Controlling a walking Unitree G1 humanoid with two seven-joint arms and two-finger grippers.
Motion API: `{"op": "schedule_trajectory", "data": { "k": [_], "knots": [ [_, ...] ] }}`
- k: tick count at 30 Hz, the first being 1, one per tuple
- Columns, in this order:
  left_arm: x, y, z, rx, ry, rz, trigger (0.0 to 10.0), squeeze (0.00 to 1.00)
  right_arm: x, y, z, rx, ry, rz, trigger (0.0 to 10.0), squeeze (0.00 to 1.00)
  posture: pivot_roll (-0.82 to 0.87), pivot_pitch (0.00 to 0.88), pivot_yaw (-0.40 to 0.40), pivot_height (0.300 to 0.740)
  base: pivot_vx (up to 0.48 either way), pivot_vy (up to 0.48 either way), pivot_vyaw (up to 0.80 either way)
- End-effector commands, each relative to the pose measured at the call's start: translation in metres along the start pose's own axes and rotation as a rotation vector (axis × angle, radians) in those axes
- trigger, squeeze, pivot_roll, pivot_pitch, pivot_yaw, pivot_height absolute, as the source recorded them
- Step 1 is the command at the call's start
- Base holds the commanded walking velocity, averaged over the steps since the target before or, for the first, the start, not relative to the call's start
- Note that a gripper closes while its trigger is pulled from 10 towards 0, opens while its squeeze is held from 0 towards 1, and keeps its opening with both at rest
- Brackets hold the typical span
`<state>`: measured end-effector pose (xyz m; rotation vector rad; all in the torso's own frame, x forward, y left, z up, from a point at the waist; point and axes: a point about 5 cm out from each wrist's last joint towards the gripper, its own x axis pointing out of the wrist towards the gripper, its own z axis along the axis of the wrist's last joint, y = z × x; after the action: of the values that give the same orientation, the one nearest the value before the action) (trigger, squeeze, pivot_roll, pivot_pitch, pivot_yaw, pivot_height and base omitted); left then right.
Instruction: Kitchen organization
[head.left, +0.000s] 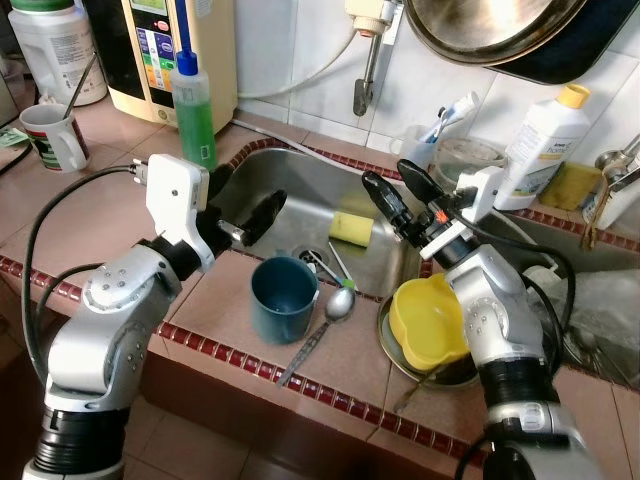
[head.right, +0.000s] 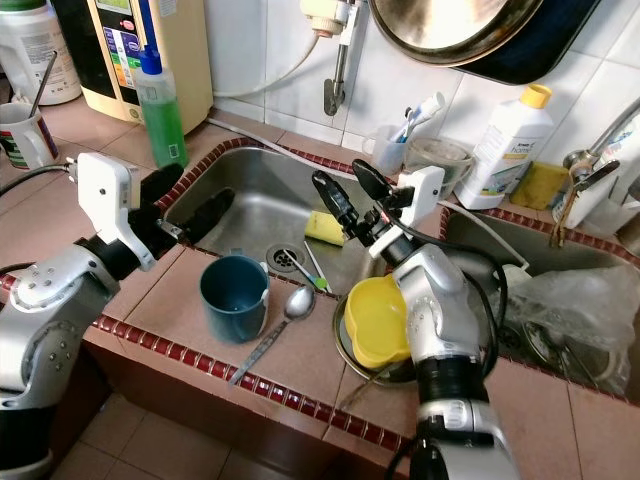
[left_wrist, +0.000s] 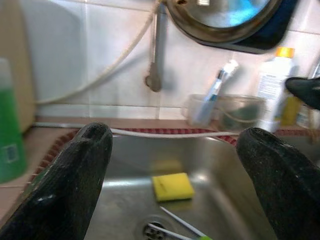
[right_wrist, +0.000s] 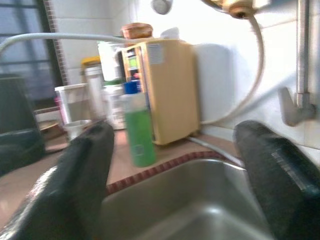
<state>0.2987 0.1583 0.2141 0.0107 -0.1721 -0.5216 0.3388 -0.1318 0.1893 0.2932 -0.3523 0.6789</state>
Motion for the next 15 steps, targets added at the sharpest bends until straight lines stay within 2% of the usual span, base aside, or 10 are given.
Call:
{"op": "schedule_trajectory", "data": {
  "k": [1, 5, 9, 10, 15],
  "knots": [
    [-0.002, -0.002, -0.005, -0.008, -0.018, 0.014, 10.0, 0.0, -0.006, 0.009, 0.008, -0.069, -0.028, -0.014, 10.0, 0.0, 0.13, 0.0, -0.091, 0.74, 0.0, 0.0, 0.0],
    [-0.004, -0.001, -0.01, -0.042, -0.016, 0.057, 10.0, 0.0, -0.018, 0.017, 0.004, -0.105, -0.007, -0.05, 10.0, 0.0, 0.12, 0.0, -0.089, 0.74, 0.0, 0.0, 0.0],
    [-0.009, 0.002, -0.013, -0.044, -0.009, 0.061, 10.0, 0.0, -0.028, 0.02, -0.003, -0.155, 0.085, -0.078, 10.0, 0.0, 0.12, 0.0, -0.088, 0.74, 0.0, 0.0, 0.0],
    [-0.012, 0.006, -0.013, -0.058, -0.002, 0.045, 10.0, 0.0, -0.035, 0.022, -0.004, -0.138, 0.127, -0.091, 10.0, 0.0, 0.12, 0.0, -0.088, 0.74, 0.0, 0.0, 0.0],
    [-0.017, 0.012, -0.01, -0.043, 0.016, 0.014, 10.0, 0.0, -0.047, 0.027, 0.001, -0.108, 0.14, -0.089, 10.0, 0.0, 0.12, 0.0, -0.088, 0.74, 0.0, 0.0, 0.0]
  ]
}}
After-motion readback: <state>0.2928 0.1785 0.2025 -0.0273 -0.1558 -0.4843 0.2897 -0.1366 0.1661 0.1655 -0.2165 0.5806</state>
